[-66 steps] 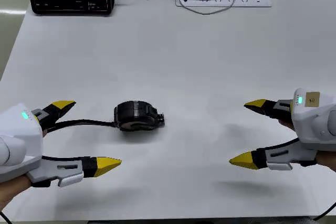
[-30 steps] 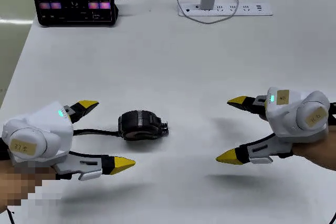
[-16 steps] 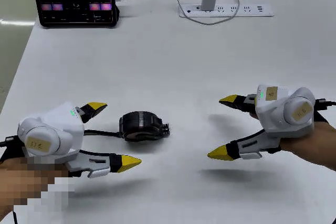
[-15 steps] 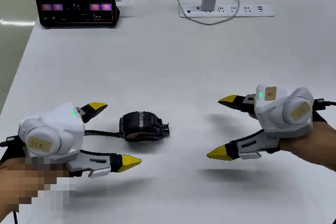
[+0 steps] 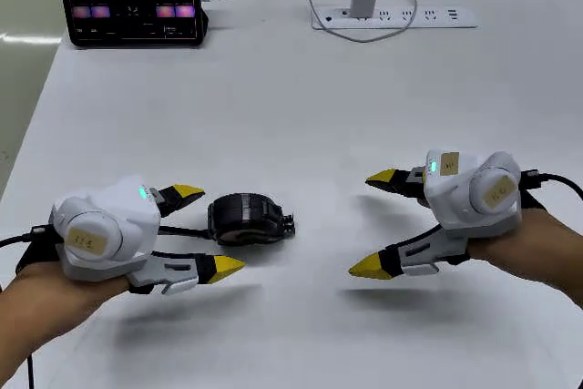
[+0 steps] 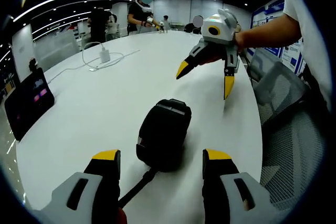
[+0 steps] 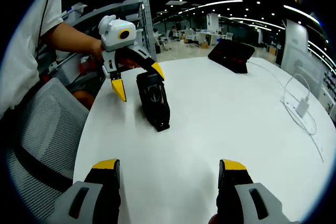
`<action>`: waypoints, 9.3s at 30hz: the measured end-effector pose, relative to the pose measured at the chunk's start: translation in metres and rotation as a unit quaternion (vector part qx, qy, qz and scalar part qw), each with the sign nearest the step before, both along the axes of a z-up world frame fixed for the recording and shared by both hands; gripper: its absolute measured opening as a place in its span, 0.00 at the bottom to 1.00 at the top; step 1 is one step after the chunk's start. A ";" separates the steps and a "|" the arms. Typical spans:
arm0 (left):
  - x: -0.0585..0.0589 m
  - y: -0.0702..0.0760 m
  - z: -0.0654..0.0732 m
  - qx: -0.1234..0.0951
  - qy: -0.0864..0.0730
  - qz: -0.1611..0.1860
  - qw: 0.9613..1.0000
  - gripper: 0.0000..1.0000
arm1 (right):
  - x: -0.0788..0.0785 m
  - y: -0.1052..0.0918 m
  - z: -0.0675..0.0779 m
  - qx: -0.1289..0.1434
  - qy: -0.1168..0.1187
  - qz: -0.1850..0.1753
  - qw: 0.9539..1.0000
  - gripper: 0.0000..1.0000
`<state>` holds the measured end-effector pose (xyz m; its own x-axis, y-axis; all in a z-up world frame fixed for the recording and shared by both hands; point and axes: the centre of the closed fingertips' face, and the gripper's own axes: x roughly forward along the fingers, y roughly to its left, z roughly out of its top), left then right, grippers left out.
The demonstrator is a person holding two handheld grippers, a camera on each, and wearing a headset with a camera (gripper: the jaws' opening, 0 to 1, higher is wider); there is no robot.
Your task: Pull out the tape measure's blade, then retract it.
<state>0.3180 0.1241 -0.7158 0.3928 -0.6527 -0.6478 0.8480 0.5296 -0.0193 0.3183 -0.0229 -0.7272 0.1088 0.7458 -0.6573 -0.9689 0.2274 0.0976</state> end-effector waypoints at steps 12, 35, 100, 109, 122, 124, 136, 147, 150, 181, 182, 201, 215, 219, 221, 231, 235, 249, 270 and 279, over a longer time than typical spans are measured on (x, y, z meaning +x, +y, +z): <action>0.001 -0.003 -0.007 0.024 -0.001 -0.033 0.999 0.48 | -0.002 0.004 -0.002 0.001 0.007 0.008 1.000 0.75; 0.007 -0.004 -0.010 0.076 -0.027 -0.079 0.994 0.30 | -0.003 0.008 -0.005 0.000 0.008 0.013 1.000 0.74; 0.006 -0.004 -0.009 0.106 -0.015 -0.134 0.985 0.25 | -0.002 0.063 -0.018 0.019 -0.010 0.090 0.996 0.40; 0.007 -0.005 -0.010 0.112 -0.020 -0.146 0.983 0.25 | 0.001 0.070 -0.020 0.020 -0.019 0.104 0.994 0.34; 0.008 -0.006 -0.011 0.111 -0.016 -0.149 0.982 0.25 | 0.003 0.079 -0.023 0.028 -0.030 0.118 0.992 0.25; 0.007 -0.006 -0.011 0.111 -0.016 -0.149 0.983 0.25 | 0.004 0.080 -0.023 0.031 -0.032 0.119 0.992 0.24; 0.007 -0.006 -0.012 0.111 -0.017 -0.150 0.982 0.25 | 0.001 0.084 -0.025 0.030 -0.042 0.136 0.989 0.13; 0.006 -0.005 -0.010 0.113 -0.015 -0.150 0.982 0.25 | 0.000 0.085 -0.026 0.030 -0.040 0.138 0.989 0.11; 0.006 -0.005 -0.011 0.115 -0.014 -0.152 0.982 0.25 | -0.001 0.085 -0.026 0.029 -0.042 0.135 0.990 0.10; 0.005 -0.004 -0.011 0.116 -0.006 -0.152 0.982 0.24 | -0.003 0.067 -0.024 0.029 -0.035 0.118 0.992 0.09; 0.005 -0.004 -0.011 0.116 -0.006 -0.152 0.982 0.24 | -0.003 0.067 -0.024 0.029 -0.034 0.118 0.992 0.09; 0.005 -0.004 -0.011 0.122 -0.007 -0.155 0.980 0.24 | -0.005 0.048 -0.025 0.019 -0.033 0.116 0.993 0.09; 0.005 -0.005 -0.012 0.122 -0.006 -0.155 0.980 0.24 | -0.004 0.030 -0.026 0.007 -0.032 0.114 0.993 0.09; 0.005 -0.004 -0.012 0.121 -0.005 -0.153 0.981 0.24 | -0.003 0.025 -0.026 0.005 -0.033 0.114 0.993 0.09; 0.005 -0.004 -0.012 0.121 -0.005 -0.154 0.981 0.24 | -0.003 0.022 -0.026 0.004 -0.034 0.113 0.993 0.09; 0.005 -0.004 -0.012 0.122 -0.005 -0.153 0.981 0.24 | -0.005 0.007 -0.025 -0.005 -0.034 0.112 0.993 0.09; 0.005 -0.004 -0.012 0.122 -0.004 -0.154 0.980 0.24 | -0.005 0.000 -0.025 -0.007 -0.030 0.108 0.994 0.09; 0.005 -0.004 -0.012 0.121 -0.004 -0.155 0.980 0.24 | -0.005 -0.015 -0.023 -0.015 -0.030 0.108 0.994 0.09; 0.005 -0.004 -0.012 0.122 -0.001 -0.152 0.981 0.24 | -0.006 -0.040 -0.018 -0.026 -0.029 0.100 0.994 0.09; 0.005 -0.004 -0.012 0.122 0.000 -0.152 0.981 0.24 | -0.004 -0.049 -0.019 -0.035 -0.028 0.102 0.994 0.08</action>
